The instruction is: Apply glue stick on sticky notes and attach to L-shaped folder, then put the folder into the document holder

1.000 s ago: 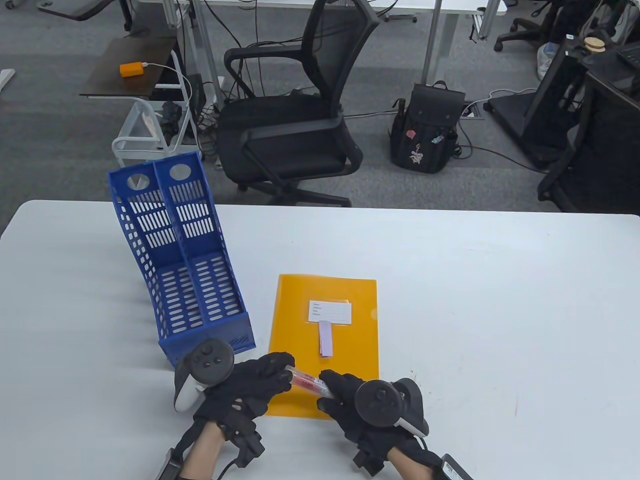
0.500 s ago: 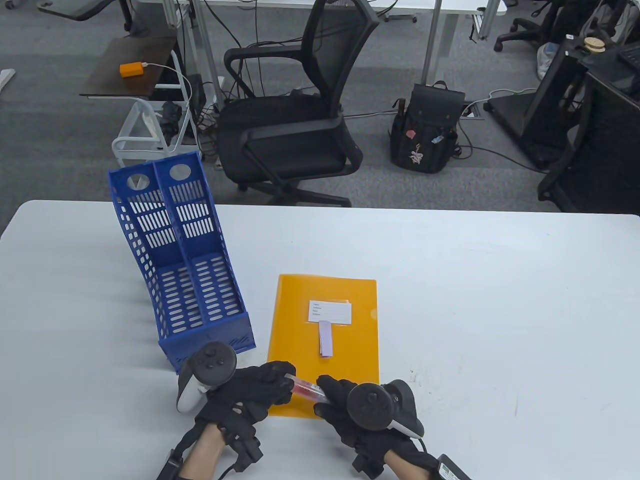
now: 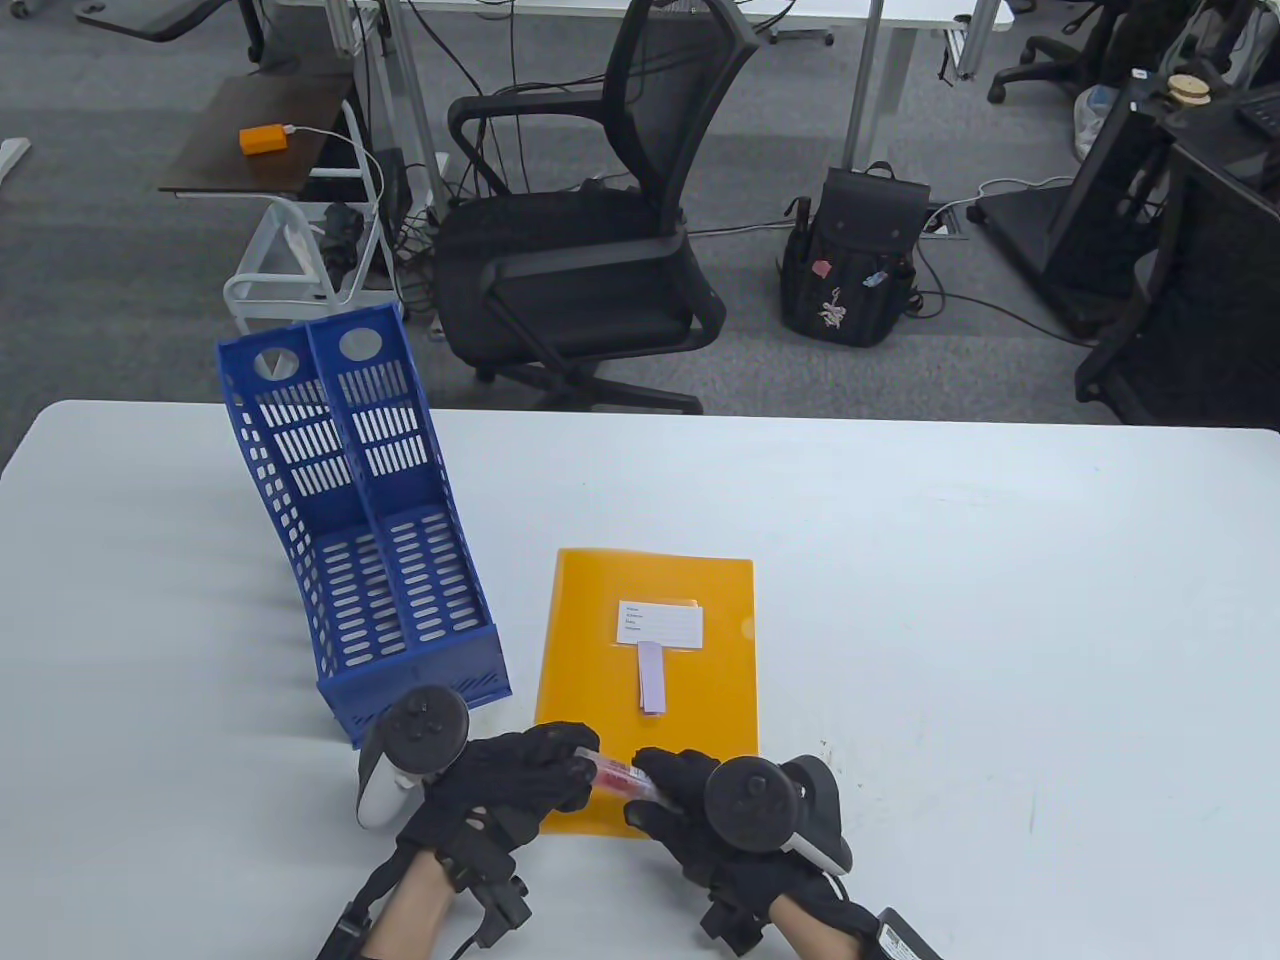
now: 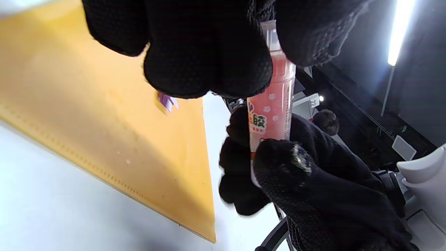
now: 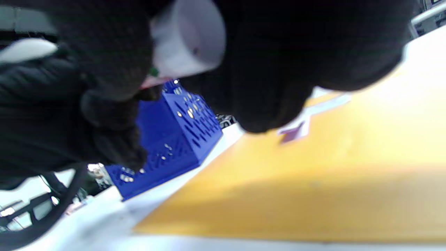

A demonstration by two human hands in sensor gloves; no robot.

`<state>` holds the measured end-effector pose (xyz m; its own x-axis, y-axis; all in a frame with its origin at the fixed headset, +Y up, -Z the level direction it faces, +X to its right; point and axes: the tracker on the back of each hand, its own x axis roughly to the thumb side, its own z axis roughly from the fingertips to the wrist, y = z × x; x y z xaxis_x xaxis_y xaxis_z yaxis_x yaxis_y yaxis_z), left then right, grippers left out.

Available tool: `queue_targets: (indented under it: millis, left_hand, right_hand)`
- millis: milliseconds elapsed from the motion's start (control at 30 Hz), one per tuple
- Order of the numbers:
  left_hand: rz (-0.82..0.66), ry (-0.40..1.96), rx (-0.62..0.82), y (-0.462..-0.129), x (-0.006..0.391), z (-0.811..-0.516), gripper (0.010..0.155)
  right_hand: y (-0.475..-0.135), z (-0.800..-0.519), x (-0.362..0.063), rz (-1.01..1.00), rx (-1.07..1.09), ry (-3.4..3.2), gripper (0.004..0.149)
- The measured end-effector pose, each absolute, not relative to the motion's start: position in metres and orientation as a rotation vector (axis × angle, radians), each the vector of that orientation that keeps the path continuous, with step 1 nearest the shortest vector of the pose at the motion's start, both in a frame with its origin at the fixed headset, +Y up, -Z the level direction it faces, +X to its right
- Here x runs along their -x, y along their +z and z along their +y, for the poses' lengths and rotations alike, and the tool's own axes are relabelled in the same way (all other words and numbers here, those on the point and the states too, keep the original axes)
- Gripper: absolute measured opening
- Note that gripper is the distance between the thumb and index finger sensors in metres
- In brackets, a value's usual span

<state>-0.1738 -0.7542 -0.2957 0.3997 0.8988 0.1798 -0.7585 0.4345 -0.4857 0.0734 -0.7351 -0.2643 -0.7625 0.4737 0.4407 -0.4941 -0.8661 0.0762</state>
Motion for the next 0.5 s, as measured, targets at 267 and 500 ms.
queue_targets:
  millis: [267,500]
  left_hand:
    - [-0.492,0.991,0.39,-0.286,0.142,-0.759,0.061]
    - [-0.392,1.063,0.362,-0.286,0.155,-0.767,0.064]
  right_hand:
    - [-0.253,-0.729,-0.064,-0.108,-0.666,2.642,0.072]
    - [-0.268,-0.722,-0.097,-0.223,-0.538,2.615,0.085]
